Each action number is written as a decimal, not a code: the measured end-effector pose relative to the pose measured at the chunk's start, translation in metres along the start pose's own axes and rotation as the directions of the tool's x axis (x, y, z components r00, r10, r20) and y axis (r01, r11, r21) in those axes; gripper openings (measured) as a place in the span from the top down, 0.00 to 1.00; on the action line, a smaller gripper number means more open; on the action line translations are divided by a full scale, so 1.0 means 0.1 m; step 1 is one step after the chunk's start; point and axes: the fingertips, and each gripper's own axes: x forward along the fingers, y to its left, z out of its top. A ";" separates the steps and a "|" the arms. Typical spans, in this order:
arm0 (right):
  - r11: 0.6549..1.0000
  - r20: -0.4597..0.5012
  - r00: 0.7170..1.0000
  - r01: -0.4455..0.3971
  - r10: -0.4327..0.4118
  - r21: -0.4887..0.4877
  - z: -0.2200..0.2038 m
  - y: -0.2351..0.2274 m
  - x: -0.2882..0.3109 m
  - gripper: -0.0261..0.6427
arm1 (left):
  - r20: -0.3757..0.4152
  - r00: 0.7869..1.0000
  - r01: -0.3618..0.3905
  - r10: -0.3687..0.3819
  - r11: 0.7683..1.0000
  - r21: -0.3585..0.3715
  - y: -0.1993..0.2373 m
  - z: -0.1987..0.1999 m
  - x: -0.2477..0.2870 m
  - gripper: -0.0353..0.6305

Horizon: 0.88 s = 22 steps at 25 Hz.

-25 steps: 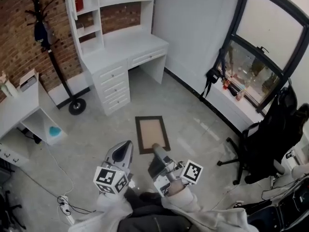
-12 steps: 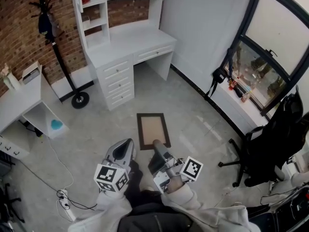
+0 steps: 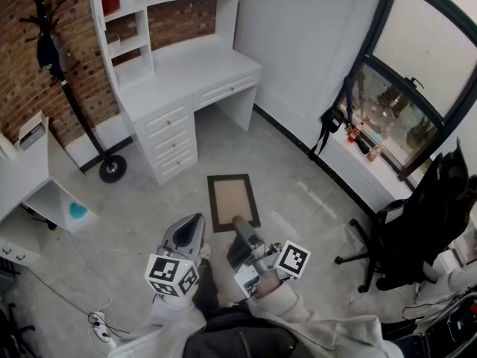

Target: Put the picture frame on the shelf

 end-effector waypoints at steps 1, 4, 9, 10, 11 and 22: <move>1.000 0.000 1.000 0.002 -0.002 -0.006 0.06 -0.02 0.09 0.86 | 0.000 1.000 0.002 -0.002 1.000 -0.003 0.07 0.02 0.10 0.94; 1.000 0.004 1.000 0.008 -0.008 -0.007 0.24 -0.08 0.37 0.86 | 0.002 1.000 0.017 -0.017 1.000 -0.009 0.25 0.13 0.38 0.94; 1.000 0.006 1.000 0.017 -0.017 0.006 0.45 -0.16 0.86 0.86 | 0.012 1.000 0.028 -0.028 1.000 -0.011 0.62 0.35 0.78 0.94; 1.000 0.005 1.000 0.016 -0.016 0.002 0.49 -0.17 0.97 0.86 | 0.014 0.999 0.029 -0.029 0.999 -0.013 0.70 0.39 0.84 0.94; 1.000 0.004 1.000 0.015 -0.015 -0.001 0.52 -0.17 1.07 0.86 | 0.017 0.999 0.032 -0.032 0.999 -0.015 0.78 0.43 0.91 0.94; 1.000 0.018 0.999 0.027 -0.027 0.005 0.88 -0.33 1.97 0.86 | 0.028 0.997 0.069 -0.068 0.997 -0.042 1.49 0.70 1.66 0.94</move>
